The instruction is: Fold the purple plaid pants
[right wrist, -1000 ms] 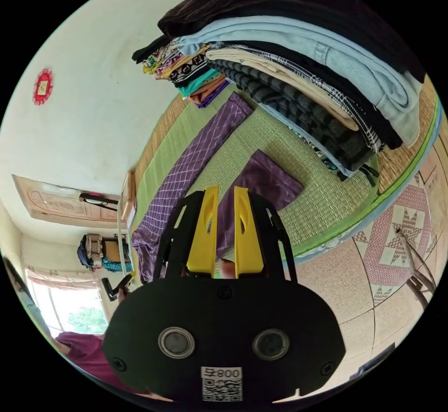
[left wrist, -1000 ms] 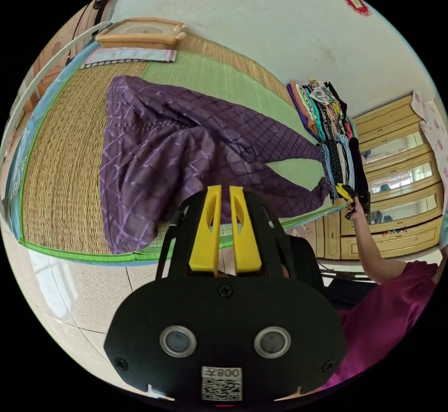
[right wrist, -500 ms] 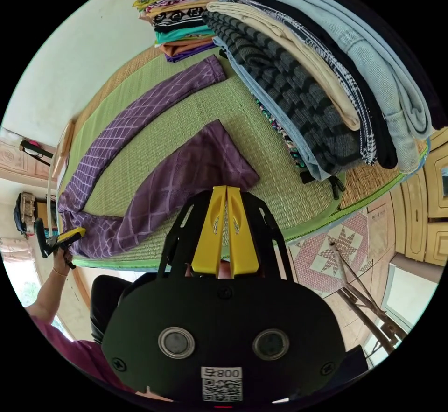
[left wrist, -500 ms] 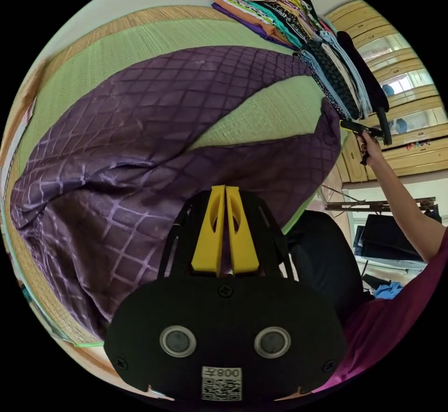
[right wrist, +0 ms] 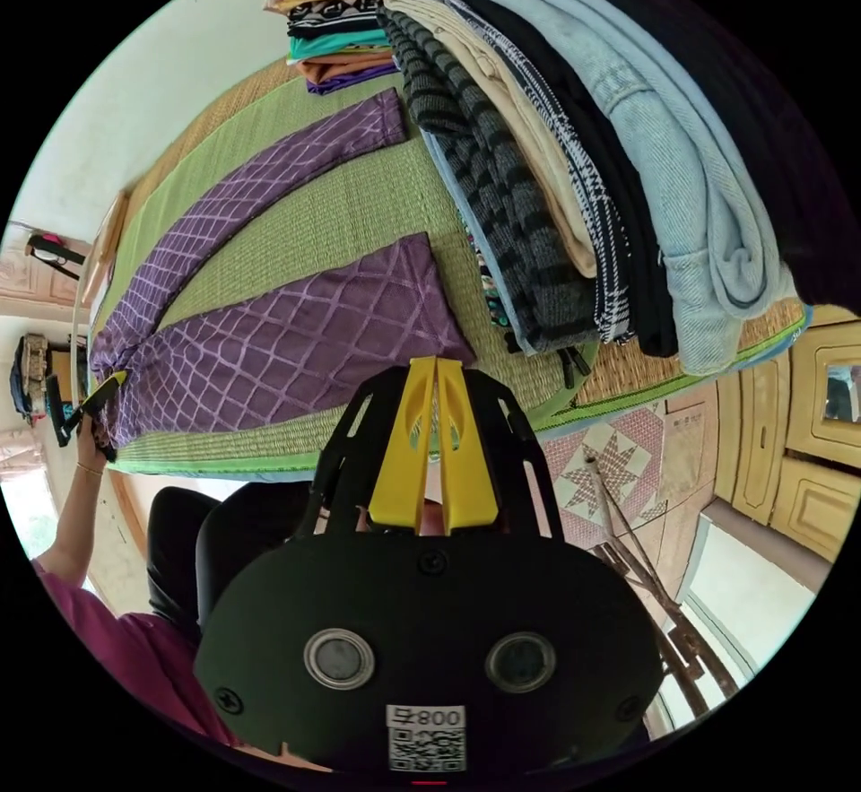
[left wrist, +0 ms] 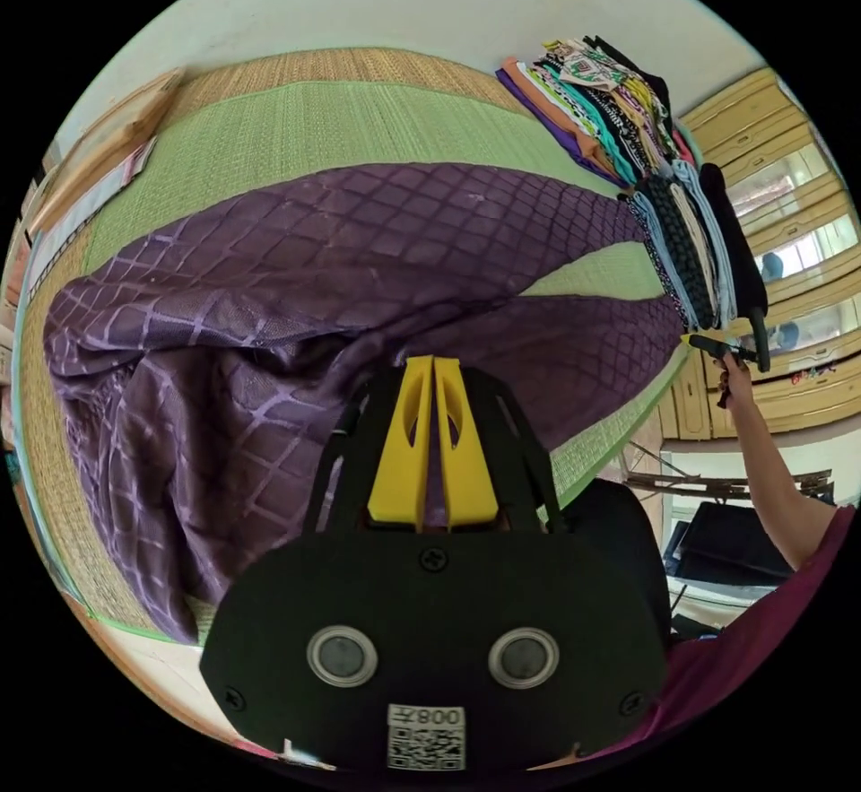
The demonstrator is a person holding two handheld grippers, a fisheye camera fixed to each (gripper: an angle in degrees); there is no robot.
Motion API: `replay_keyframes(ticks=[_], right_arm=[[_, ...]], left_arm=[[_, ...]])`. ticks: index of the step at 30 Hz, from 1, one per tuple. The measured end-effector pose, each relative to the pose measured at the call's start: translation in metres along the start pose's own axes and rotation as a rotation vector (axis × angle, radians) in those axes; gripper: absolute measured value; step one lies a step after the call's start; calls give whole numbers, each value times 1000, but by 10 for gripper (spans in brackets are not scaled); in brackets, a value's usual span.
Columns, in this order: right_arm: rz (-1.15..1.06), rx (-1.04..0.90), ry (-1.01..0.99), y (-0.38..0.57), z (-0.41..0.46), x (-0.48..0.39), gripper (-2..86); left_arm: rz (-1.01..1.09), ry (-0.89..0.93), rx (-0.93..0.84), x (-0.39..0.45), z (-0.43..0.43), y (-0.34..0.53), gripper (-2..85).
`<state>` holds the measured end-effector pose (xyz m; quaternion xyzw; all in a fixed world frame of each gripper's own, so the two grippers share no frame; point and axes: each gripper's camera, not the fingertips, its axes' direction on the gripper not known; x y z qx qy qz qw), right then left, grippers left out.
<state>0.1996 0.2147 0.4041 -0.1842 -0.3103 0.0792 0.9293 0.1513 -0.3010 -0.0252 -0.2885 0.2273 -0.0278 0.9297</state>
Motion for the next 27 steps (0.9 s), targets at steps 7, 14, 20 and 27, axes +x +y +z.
replay_keyframes(ticks=[7,14,20,27], right_arm=[[-174,105,-193,5,-23,-107,1],[-592,22,-408,2,4,-328,1],[-740,-108,-281,4,31,-422,1],[-767,-86,-342,-30,-22,-474,1]], left_arm=[[-156,-92,22,-44,-47,66,0],[-412,-282,-47,-112,-80,132,0],[-462,-245,-36,-136,-107,170,0],[-433,-179,127,-144,-151,192,0]])
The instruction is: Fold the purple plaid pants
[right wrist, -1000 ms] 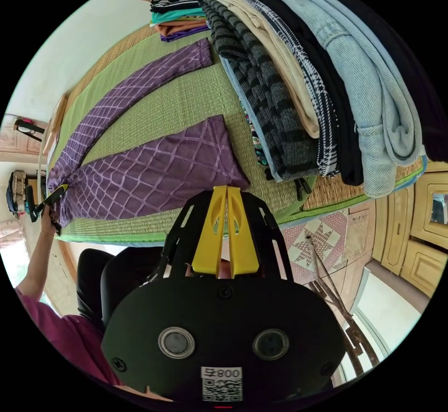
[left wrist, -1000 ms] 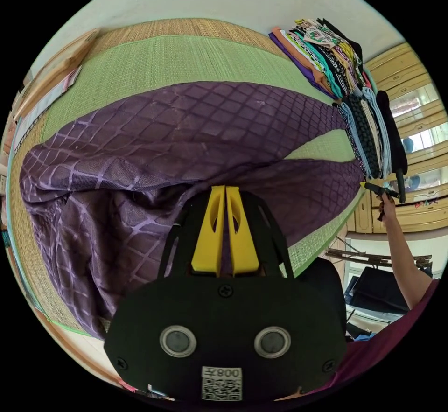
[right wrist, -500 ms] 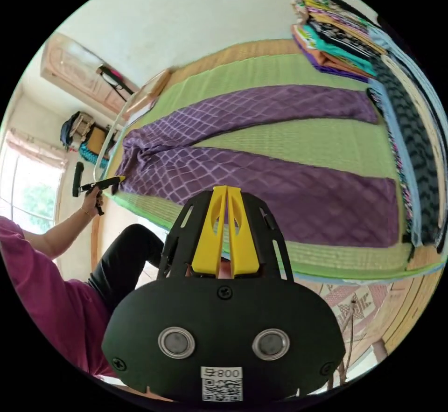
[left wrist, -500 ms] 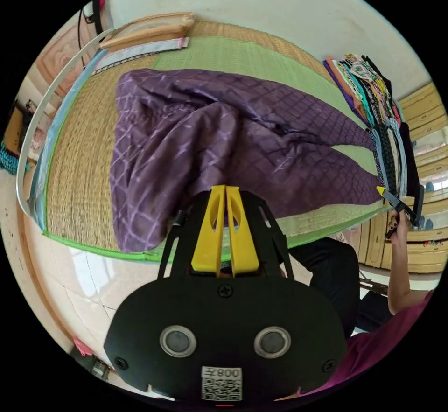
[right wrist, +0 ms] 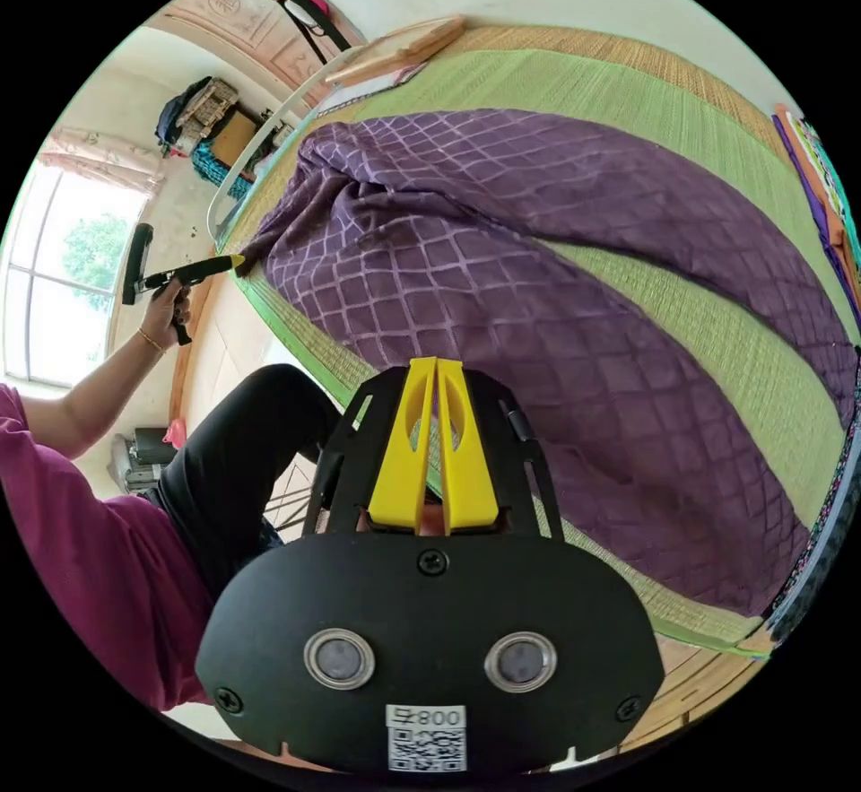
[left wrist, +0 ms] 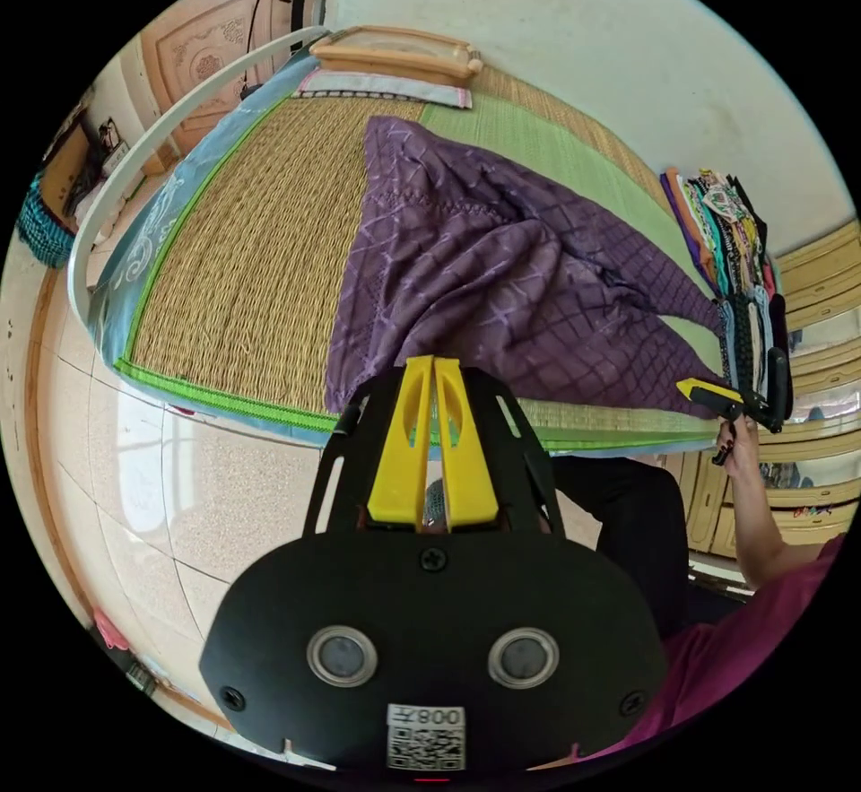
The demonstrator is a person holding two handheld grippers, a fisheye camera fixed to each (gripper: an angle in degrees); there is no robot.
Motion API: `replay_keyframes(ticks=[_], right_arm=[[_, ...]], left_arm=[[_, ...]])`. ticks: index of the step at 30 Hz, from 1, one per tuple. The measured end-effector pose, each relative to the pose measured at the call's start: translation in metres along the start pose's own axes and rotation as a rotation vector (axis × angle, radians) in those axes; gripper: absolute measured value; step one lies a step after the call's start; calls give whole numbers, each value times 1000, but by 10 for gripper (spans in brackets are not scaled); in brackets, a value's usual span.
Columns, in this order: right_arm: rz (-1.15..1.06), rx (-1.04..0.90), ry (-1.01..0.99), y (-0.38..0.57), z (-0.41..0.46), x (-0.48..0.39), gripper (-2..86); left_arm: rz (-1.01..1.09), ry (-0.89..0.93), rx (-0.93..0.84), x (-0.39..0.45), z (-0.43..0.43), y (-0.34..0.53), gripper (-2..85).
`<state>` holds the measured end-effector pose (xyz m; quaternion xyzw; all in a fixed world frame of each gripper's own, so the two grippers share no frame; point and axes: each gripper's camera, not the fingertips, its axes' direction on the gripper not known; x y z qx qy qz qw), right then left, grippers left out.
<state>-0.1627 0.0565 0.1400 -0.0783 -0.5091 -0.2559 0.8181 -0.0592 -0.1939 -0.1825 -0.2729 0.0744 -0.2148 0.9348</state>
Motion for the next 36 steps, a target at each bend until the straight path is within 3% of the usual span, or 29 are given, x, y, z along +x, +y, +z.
replay_keyframes(ticks=[5,9,12,15,19,27,33,36], right_arm=[[-116,65,44,-111,-3,-34,1],[-146,11,93,-205,30,-49,1],[-148,-69,197,-249,59,-47,0],[-111,-30,175,-279,47,-31,0],[-60,-25,167,-306,31,-16,0],[-127,94,147,-308,-11,-54,1],[-83,28,157,-322,-2,-60,2],[-76,55,147,-320,-2,-62,3]], left_arm=[[-4,-17,-61,-20,10,-5,0],[22,-15,-81,-35,4,1,0],[52,-32,-112,-50,-5,4,0],[56,-26,-134,-65,-15,8,0],[48,-26,-130,-77,-32,14,0],[147,61,121,-66,-83,-14,0],[132,5,71,-69,-41,-103,1],[111,-86,-62,-80,-12,-138,2]])
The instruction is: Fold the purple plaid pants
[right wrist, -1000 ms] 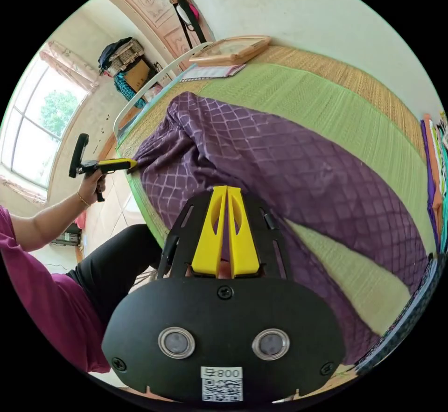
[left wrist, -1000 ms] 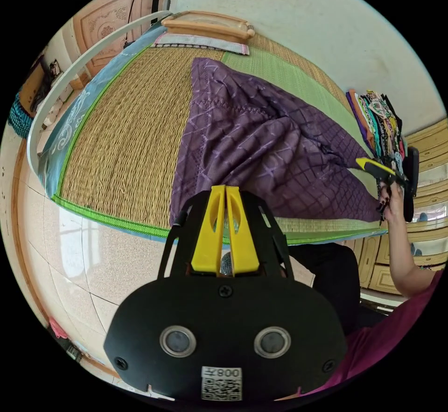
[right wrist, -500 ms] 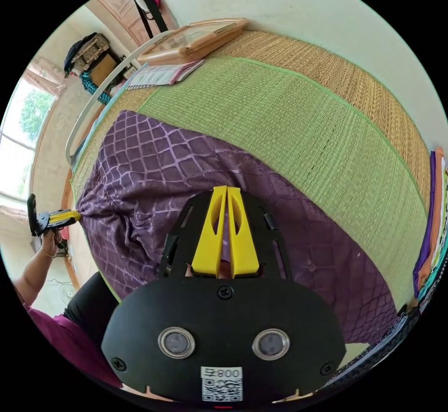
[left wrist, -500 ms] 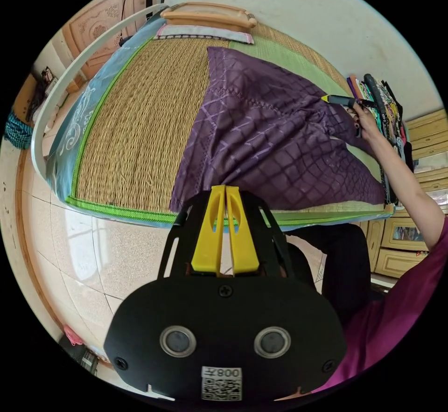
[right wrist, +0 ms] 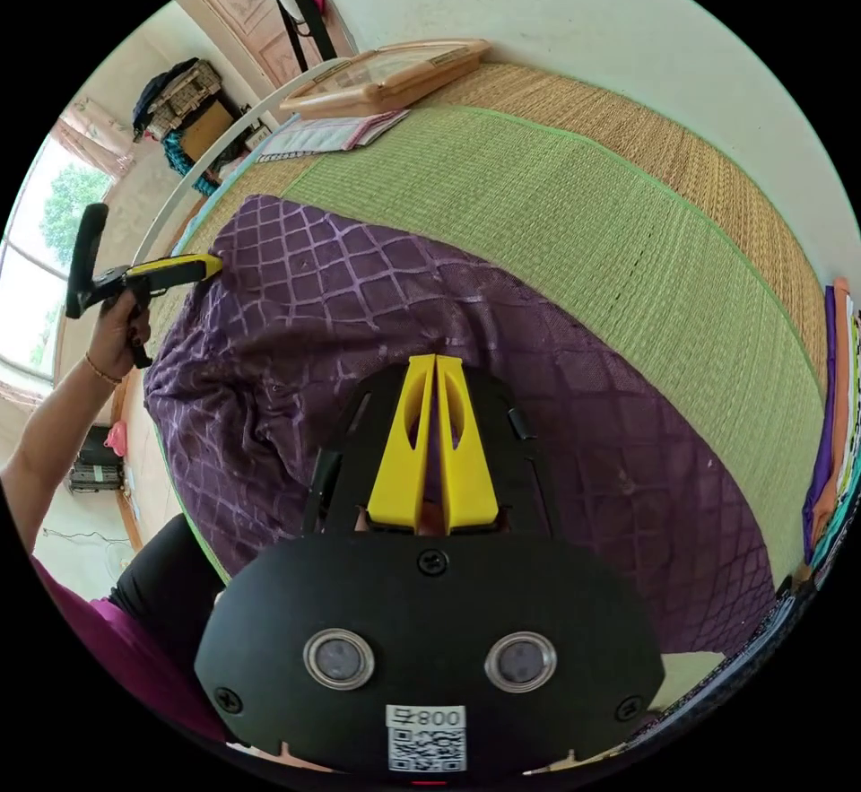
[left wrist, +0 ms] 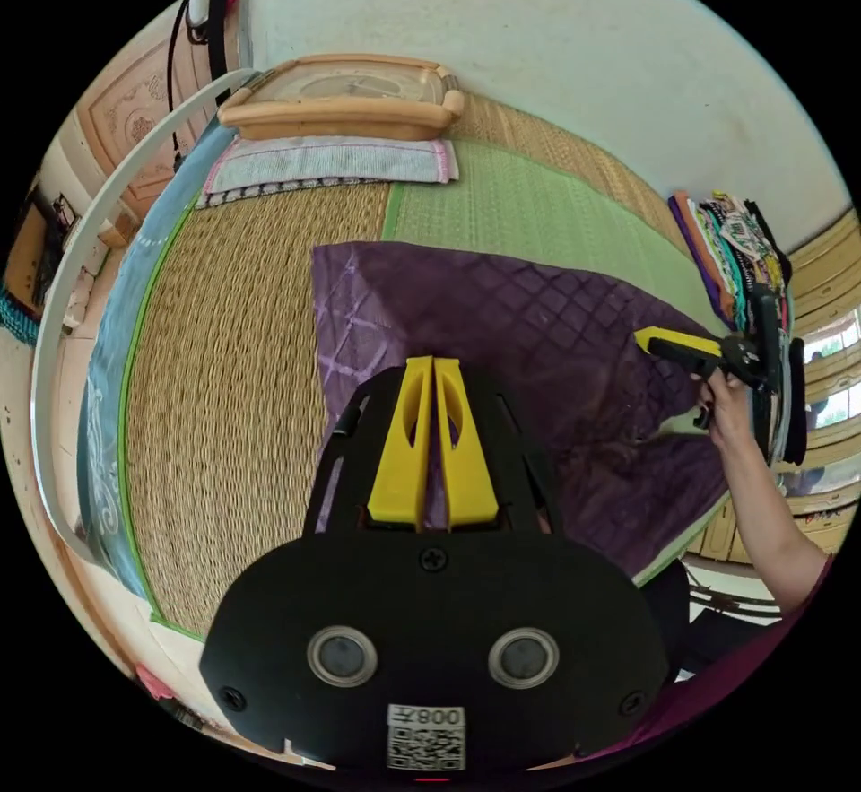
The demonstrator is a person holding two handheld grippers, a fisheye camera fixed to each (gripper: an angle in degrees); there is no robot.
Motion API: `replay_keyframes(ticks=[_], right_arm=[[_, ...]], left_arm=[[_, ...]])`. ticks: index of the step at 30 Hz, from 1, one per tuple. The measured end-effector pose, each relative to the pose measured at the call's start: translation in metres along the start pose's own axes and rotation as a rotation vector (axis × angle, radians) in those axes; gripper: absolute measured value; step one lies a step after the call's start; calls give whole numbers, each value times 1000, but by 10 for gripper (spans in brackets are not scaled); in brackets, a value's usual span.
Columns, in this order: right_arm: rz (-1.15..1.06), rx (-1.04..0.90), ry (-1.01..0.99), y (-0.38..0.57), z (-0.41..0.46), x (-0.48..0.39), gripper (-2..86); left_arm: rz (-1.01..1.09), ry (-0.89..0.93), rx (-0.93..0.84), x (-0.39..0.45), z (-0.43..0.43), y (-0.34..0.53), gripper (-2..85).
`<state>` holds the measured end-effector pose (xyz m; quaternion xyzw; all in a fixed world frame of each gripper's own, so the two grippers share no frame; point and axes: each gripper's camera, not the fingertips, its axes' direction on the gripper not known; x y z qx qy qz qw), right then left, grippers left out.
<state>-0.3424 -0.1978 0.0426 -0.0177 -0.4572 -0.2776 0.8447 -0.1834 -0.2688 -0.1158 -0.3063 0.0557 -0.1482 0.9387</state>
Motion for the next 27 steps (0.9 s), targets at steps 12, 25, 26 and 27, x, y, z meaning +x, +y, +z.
replay_keyframes(ticks=[12,25,26,27], right_arm=[[-128,145,-86,-44,-49,-57,39],[-348,42,-113,-213,1,-184,91],[-355,27,-97,-223,7,-191,92],[-362,8,-75,-231,14,-197,93]], left_arm=[[-94,180,141,-71,-63,160,33],[-473,419,222,-156,-48,281,87],[-484,421,221,-159,-46,282,85],[-486,425,229,-161,-45,283,83]])
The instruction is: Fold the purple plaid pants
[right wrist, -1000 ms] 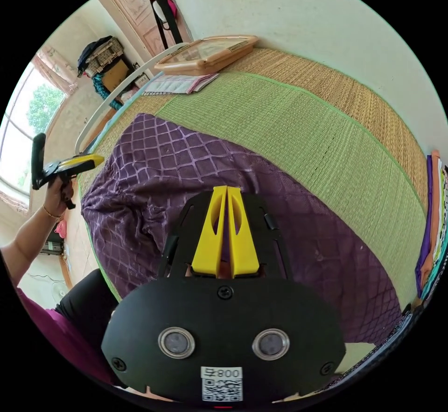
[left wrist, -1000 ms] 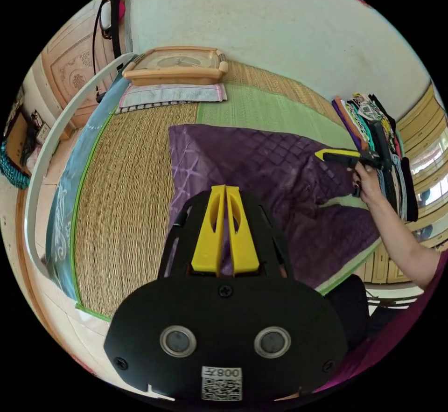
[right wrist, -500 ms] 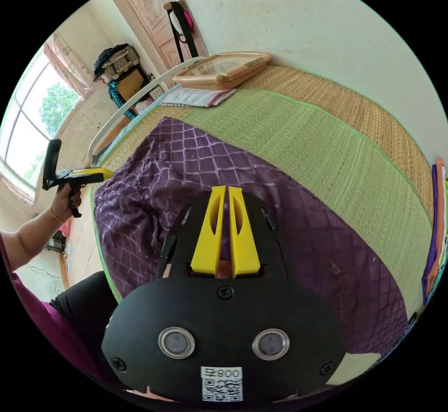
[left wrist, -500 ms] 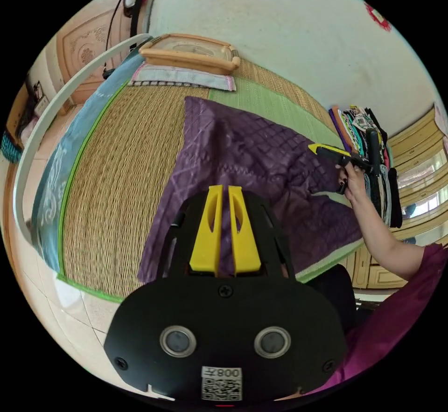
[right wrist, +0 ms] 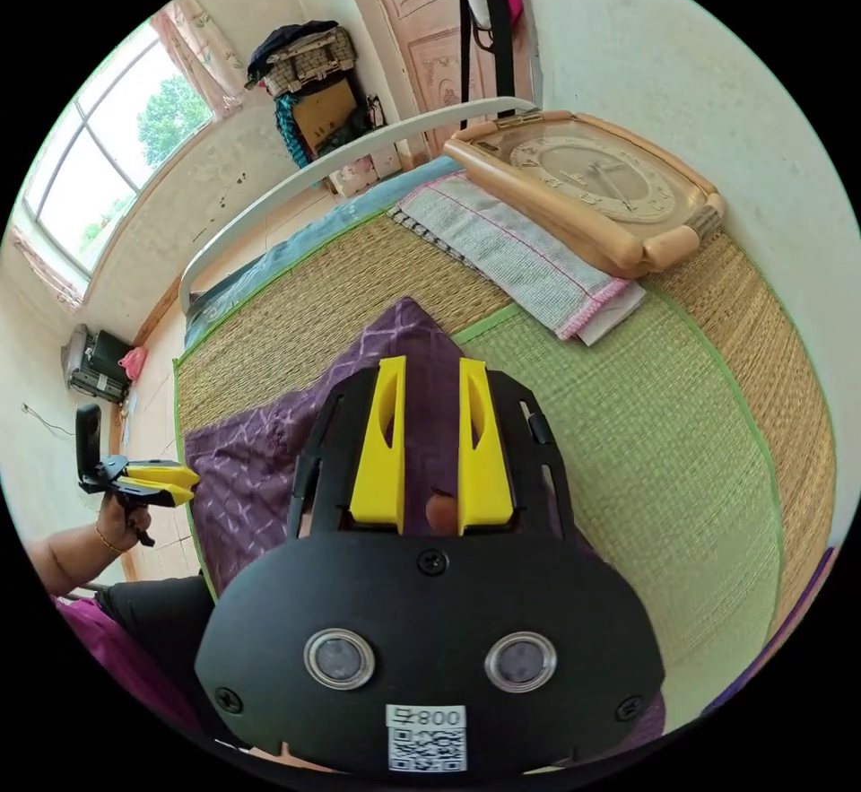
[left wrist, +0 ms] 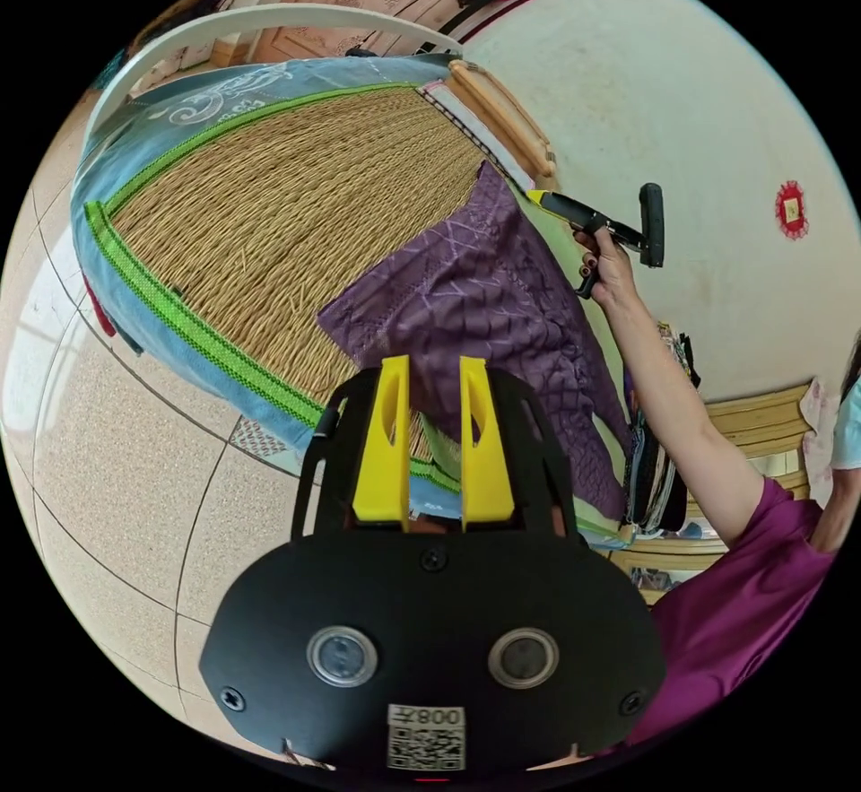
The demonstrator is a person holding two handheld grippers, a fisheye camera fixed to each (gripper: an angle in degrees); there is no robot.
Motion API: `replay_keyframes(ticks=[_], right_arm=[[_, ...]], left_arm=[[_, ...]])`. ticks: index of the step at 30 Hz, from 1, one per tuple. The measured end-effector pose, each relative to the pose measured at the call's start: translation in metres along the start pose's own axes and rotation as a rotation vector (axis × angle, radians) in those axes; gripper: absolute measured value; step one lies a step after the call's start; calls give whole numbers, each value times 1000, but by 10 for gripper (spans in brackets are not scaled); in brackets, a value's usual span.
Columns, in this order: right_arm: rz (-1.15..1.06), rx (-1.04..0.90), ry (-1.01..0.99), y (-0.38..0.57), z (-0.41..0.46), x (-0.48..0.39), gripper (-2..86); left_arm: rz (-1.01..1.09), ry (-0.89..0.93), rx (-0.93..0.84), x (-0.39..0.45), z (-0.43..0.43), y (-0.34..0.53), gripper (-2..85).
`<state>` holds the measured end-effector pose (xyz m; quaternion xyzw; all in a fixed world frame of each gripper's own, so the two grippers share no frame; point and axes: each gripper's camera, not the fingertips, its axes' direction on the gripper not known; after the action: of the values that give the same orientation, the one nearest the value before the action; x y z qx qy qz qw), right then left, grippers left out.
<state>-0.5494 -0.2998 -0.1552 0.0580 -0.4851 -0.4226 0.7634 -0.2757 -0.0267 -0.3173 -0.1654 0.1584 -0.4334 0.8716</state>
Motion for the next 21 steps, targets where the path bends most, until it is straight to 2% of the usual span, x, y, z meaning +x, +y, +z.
replay_keyframes(ticks=[5,9,13,16,18,21], right_arm=[[-3,-82,23,-25,24,-5,86],[-7,-53,81,-22,21,-9,42],[-15,-7,-13,-14,2,-7,15],[-14,213,-134,9,-61,-1,8],[-41,430,-223,38,-119,1,6],[-21,558,-261,60,-156,8,6]], left_arm=[[-17,10,25,-15,-3,2,53],[-14,36,21,-23,-4,2,22],[17,89,78,-20,-16,9,8],[124,98,145,3,-40,18,4],[210,85,174,22,-55,24,3],[325,33,209,47,-69,36,2]])
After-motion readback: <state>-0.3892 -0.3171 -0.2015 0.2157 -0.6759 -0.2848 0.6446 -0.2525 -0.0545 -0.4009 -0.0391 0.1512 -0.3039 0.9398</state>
